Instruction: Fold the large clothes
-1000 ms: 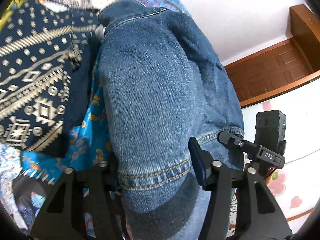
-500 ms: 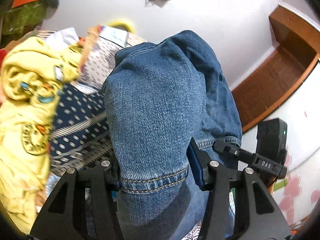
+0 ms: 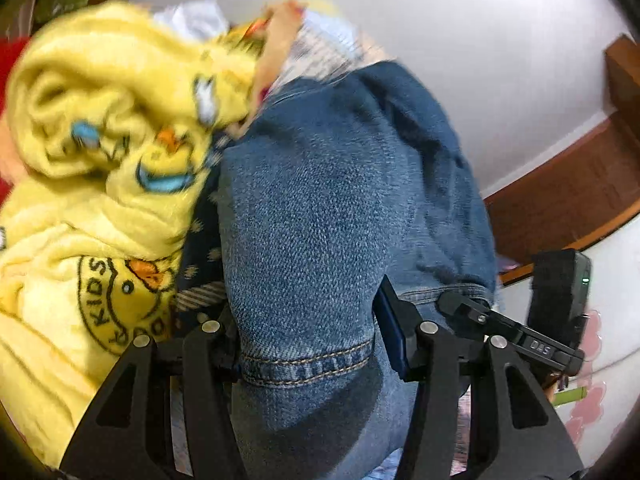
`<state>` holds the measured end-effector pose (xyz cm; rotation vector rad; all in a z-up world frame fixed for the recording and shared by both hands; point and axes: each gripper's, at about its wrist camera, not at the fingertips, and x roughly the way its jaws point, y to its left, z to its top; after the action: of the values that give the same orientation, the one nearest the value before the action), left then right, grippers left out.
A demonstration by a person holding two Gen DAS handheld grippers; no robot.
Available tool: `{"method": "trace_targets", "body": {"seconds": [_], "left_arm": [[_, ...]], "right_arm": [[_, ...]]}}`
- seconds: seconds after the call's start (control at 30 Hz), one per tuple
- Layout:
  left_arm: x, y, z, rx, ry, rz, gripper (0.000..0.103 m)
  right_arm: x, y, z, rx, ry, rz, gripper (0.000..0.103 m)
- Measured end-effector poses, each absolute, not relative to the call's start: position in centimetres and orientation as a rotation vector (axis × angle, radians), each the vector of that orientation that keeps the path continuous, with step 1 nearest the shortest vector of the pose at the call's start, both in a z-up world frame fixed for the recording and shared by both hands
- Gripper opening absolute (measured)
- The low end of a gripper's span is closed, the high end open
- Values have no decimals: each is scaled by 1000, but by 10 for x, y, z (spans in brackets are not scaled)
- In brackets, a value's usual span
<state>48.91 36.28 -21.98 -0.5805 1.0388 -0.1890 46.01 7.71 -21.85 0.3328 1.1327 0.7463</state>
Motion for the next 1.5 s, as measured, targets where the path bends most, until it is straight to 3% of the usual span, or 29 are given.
{"method": "trace_targets", "body": {"seconds": [0.07,0.17,0.2,0.27,0.4,0.53,0.9,1.1,1.27,1.5], "left_arm": [[498,365,-246,-563,1065,-135,59],[495,365,-256,-529,1022,-83,84],[493,366,-257,-526,1021,-63,91],[484,363,-257,-512,1004,-39,92],[455,351,-247,-440,1011,-6,97],[417,344,-239,-370,978,46,101],[330,308,-216,-204,1033,107,101],[300,273,-141,-86,886,96,101],[249,246,-53,-66,663,85,101],[166,203,29,-23,348,106,101]], "right_arm": [[466,81,-236,298,1160,721,47],[468,74,-247,265,1134,681,57],[468,72,-248,244,1134,675,65],[464,69,-248,188,1131,662,78],[443,63,-239,76,1091,652,83],[417,56,-233,13,1075,645,86],[358,31,-219,-58,1107,622,88],[318,8,-144,-9,949,655,88],[272,-14,-66,22,744,694,88],[185,-42,20,67,432,735,88]]}}
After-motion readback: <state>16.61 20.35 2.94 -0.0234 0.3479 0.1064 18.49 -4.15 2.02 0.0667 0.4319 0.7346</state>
